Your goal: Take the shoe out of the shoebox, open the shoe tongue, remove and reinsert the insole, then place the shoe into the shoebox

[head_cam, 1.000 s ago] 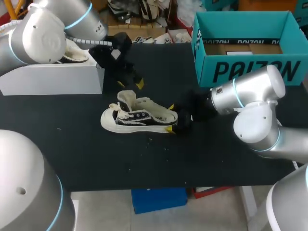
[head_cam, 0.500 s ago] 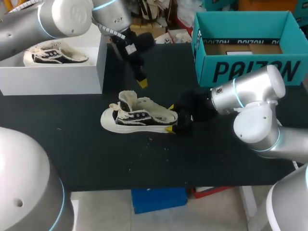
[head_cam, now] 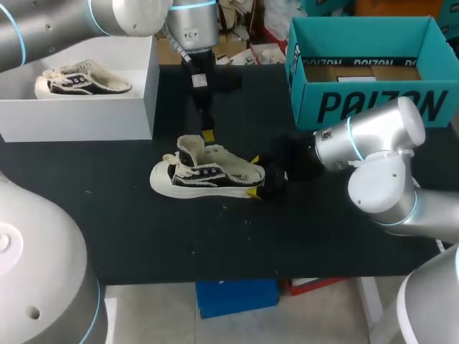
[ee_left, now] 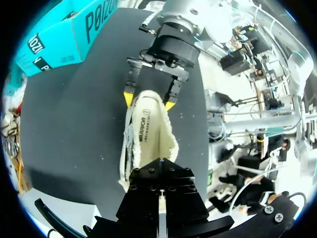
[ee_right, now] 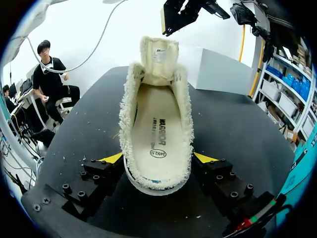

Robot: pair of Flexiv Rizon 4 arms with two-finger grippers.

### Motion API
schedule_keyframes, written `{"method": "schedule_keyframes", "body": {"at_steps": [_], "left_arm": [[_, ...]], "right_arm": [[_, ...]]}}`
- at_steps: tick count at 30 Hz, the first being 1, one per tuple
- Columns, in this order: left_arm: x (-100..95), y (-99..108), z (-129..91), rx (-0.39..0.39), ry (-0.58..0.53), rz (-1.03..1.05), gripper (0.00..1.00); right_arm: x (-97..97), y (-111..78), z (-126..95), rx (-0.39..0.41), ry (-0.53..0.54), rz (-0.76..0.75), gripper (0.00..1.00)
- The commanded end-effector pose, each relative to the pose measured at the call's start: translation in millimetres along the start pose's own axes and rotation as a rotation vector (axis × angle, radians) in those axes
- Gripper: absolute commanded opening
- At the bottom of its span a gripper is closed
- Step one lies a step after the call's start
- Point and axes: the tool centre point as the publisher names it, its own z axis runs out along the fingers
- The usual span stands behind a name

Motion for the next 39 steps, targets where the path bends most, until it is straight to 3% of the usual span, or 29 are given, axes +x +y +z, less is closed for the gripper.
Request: {"method": "schedule_keyframes", "body": {"at_steps": [1, 3, 18, 23, 28, 39], "left_arm": [[13.7, 4.4, 6.1, 0.133, -0.098, 0.075, 0.0], [17.2, 4.9, 4.8, 0.168, -0.1, 0.067, 0.0], [17.2, 4.9, 4.8, 0.168, -0.1, 0.067, 0.0], [7.2, 2.6, 26.5, 0.176, -0.154, 0.094, 0.0], [2.2, 2.5, 37.3, 0.194, -0.139, 0.125, 0.0], [-6.8, -8.1, 56.4, 0.066, -0.163, 0.197, 0.0]], "right_arm": [[0.2, -0.6, -0.3, 0.0, 0.0, 0.001, 0.0], [0.2, -0.6, -0.3, 0.0, 0.0, 0.001, 0.0], [0.2, -0.6, -0.3, 0.0, 0.0, 0.001, 0.0], [0.2, -0.6, -0.3, 0.0, 0.0, 0.001, 0.0], [0.2, -0.6, -0.3, 0.0, 0.0, 0.001, 0.0], [0.2, -0.6, -0.3, 0.0, 0.0, 0.001, 0.0]]}}
